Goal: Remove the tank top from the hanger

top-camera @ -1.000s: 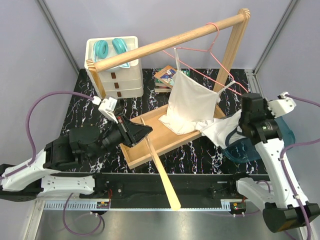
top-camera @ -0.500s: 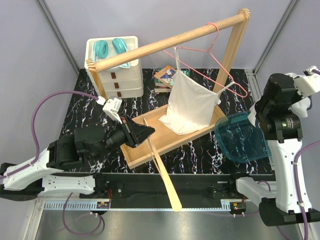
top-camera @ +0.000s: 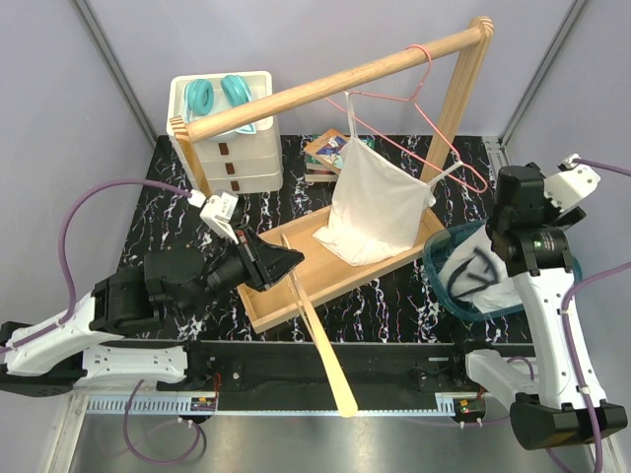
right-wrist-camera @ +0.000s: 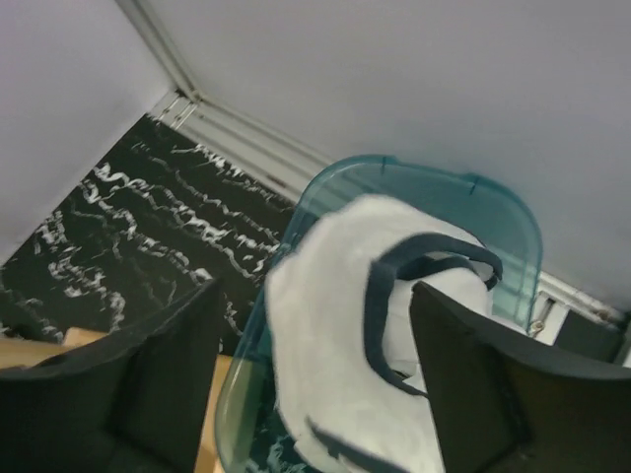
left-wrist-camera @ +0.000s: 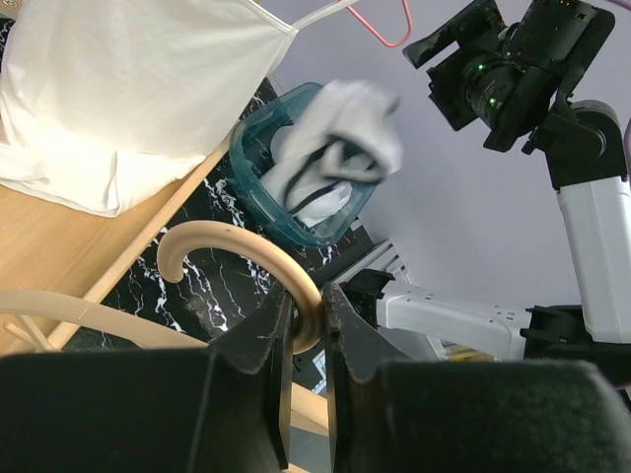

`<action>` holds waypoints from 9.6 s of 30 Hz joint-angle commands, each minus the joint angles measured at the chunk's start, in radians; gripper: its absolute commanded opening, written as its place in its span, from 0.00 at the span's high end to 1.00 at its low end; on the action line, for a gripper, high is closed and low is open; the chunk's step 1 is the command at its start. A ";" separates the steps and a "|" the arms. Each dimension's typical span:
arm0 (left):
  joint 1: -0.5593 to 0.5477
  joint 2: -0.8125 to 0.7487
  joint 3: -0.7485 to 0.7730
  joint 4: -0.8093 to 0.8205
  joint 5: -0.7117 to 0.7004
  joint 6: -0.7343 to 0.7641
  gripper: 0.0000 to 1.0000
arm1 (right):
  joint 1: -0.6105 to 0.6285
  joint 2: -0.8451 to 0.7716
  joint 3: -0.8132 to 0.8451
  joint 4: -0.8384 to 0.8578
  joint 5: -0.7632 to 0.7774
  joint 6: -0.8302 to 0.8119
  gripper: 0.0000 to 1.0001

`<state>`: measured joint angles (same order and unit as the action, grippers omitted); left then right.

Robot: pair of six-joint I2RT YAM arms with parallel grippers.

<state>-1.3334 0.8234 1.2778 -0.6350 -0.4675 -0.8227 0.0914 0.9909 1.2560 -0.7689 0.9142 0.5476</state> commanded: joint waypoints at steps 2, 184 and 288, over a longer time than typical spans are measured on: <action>0.000 0.006 0.008 0.052 0.000 -0.029 1.00 | -0.005 -0.050 0.052 -0.170 -0.139 0.104 0.07; 0.031 0.654 -0.241 0.523 0.406 0.369 0.45 | 0.886 0.137 0.668 -0.678 -0.104 -0.034 0.00; 0.051 0.731 0.180 0.271 0.828 0.355 0.21 | 0.551 0.279 0.803 -0.609 -1.230 -0.316 0.20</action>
<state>-1.2945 1.5558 1.4040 -0.3733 0.3298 -0.4850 0.6350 1.3251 2.0750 -1.3514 -0.3740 0.2428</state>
